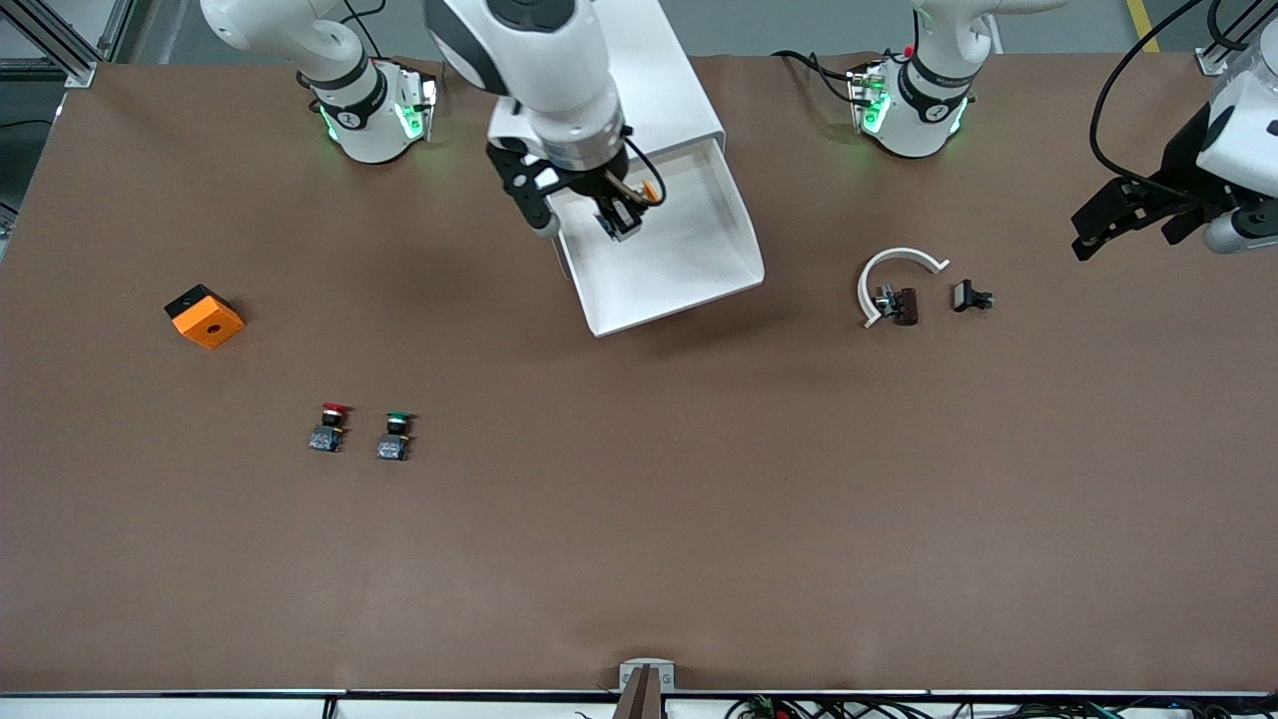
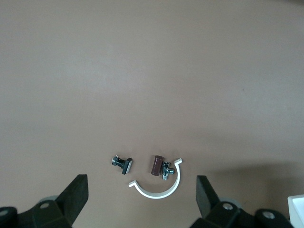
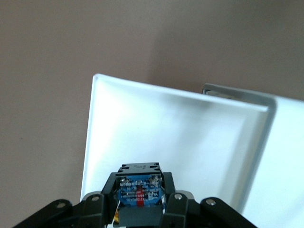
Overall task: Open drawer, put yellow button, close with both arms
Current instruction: 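Lower the yellow button into the drawer and open the right gripper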
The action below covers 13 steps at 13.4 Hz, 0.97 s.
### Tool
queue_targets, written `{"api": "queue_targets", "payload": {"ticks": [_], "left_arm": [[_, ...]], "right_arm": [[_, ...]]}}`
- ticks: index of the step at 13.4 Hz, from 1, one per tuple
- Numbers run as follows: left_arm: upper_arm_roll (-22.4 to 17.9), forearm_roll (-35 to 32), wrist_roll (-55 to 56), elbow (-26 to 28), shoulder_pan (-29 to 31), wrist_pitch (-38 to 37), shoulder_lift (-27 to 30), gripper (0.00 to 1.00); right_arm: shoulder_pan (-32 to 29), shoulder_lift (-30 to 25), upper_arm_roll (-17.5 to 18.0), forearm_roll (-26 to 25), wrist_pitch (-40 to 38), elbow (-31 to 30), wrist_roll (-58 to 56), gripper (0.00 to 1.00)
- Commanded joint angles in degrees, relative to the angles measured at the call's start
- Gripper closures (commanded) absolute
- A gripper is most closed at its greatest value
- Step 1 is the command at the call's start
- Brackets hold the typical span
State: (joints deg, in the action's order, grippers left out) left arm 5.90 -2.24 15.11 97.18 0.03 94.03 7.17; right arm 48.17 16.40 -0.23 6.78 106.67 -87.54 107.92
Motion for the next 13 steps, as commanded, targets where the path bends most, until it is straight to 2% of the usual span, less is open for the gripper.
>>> {"api": "queue_targets", "payload": {"ticks": [1,13], "left_arm": [[-0.8,1.27,-3.33,1.08,-0.03,0.46,0.39,0.0],[0.43,2.41,-5.8,-0.5,-0.12,-0.34,-0.31,0.0]], "right_arm": [[2.36,3.45,-0.82,-2.55,0.29,3.07,5.35,1.0],[5.7,10.58,-0.91,-8.8,1.34,4.84,13.54,1.0]]}}
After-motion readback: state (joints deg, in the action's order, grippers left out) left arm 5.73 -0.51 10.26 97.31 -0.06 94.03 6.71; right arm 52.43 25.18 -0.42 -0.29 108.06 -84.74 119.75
